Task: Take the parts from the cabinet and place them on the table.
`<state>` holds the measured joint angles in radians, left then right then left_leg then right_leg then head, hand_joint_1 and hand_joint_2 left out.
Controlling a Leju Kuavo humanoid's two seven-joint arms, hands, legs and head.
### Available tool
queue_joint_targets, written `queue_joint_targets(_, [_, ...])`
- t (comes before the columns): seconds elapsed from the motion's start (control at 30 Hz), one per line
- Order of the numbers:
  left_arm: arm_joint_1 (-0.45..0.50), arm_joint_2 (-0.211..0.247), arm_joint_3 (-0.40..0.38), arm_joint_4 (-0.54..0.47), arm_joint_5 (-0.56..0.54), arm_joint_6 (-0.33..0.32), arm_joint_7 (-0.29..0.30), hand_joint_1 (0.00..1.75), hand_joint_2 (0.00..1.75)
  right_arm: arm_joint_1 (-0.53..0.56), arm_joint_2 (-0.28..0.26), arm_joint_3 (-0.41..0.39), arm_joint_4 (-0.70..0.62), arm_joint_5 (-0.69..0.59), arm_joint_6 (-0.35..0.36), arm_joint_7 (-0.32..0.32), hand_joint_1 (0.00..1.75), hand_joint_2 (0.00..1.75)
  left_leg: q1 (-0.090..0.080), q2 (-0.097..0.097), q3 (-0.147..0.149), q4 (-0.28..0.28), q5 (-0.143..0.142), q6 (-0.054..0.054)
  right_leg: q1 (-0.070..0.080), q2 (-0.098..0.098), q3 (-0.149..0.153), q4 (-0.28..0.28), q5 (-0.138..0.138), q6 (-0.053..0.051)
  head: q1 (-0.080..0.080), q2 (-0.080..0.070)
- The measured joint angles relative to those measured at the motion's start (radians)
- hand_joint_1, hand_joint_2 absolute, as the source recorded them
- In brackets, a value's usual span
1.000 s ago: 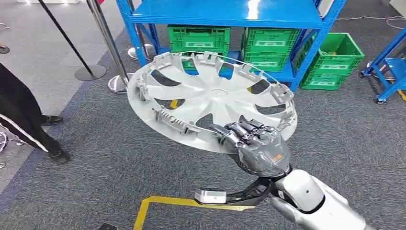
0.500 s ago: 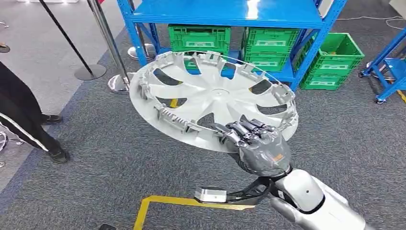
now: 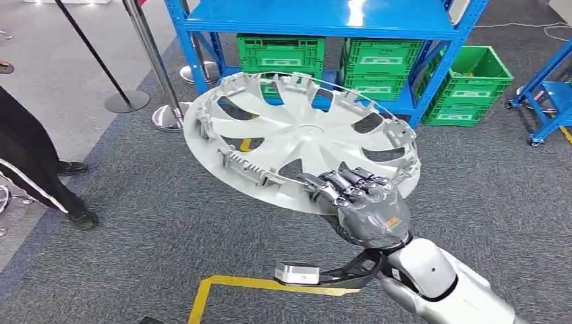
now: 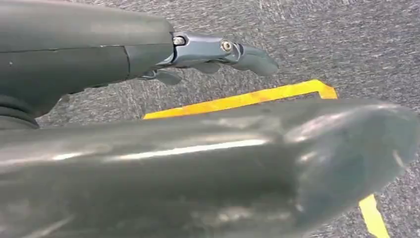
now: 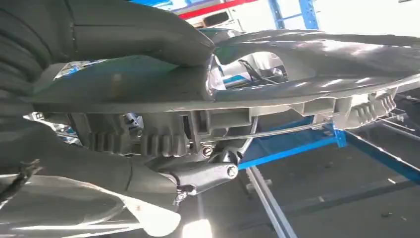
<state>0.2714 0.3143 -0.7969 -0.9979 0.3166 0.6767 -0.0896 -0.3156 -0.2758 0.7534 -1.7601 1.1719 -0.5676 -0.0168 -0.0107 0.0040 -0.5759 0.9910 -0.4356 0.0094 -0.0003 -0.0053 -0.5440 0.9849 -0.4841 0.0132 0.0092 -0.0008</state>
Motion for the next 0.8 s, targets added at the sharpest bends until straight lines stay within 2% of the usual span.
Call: queue_joint_targets(0.8, [-0.01,0.011,-0.033,0.0,0.031,0.016,0.0,0.0,0.0,0.0,0.0,0.0,0.0,-0.057,0.016,-0.015,1.75,1.75,-0.002,0.0,-0.002,0.003,-0.002,0.002,-0.003,0.0,0.0,-0.003,0.003,0.002,0.0,0.0])
